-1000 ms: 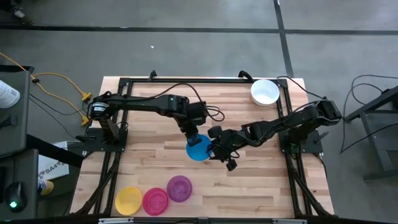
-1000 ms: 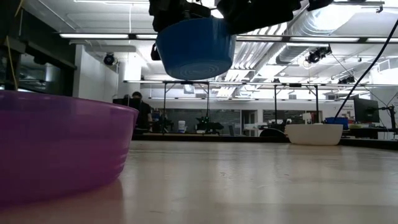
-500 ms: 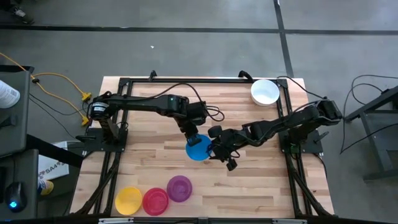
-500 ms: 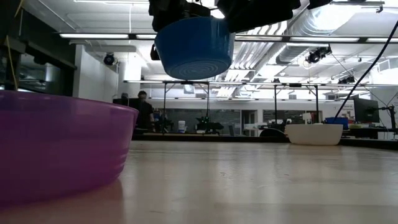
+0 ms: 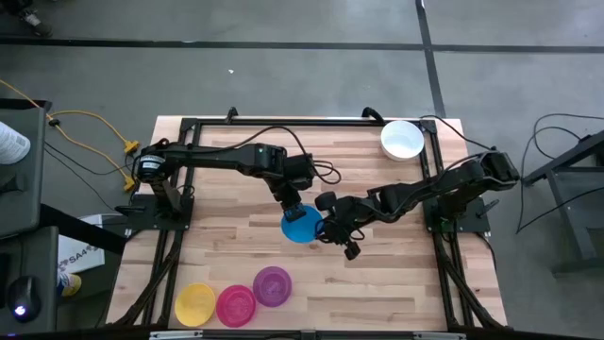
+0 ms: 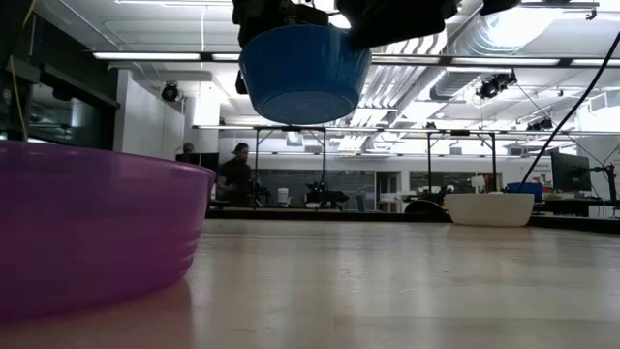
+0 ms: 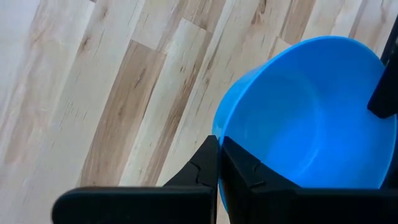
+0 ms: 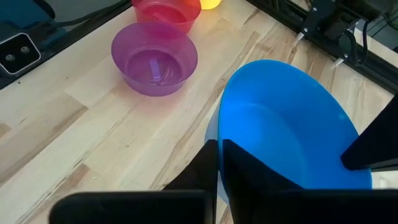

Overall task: Nest bowls inside each other
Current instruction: Stack the blue bowl on the white bowl

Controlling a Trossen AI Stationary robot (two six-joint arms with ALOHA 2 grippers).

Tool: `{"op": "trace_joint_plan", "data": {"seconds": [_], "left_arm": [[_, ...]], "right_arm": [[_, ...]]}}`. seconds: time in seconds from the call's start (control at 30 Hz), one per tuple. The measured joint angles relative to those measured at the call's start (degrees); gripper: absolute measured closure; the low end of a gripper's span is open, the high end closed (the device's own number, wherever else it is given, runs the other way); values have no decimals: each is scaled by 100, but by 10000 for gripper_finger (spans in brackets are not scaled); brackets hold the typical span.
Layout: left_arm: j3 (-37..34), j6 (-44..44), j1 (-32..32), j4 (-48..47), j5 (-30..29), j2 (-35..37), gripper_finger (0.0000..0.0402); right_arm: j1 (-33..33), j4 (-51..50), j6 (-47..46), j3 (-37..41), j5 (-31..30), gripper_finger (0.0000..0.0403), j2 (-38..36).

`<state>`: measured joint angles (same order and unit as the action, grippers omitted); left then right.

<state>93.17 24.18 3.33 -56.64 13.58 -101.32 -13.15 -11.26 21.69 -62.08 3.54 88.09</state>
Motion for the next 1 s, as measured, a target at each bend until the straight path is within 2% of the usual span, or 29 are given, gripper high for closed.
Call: {"op": "trace_joint_plan", "data": {"seconds": [0.2, 0.7, 1.0], "left_arm": [[0, -73, 0, 37, -2, 0, 392], [0, -1414, 0, 424, -20, 2, 359], [0, -1846, -2, 420, -77, 2, 316]], "right_arm": [[0, 22, 111, 0, 122, 398, 2], [-43, -185, -42, -1, 100, 399, 1], [-172, -318, -254, 0, 93, 400, 0]]}}
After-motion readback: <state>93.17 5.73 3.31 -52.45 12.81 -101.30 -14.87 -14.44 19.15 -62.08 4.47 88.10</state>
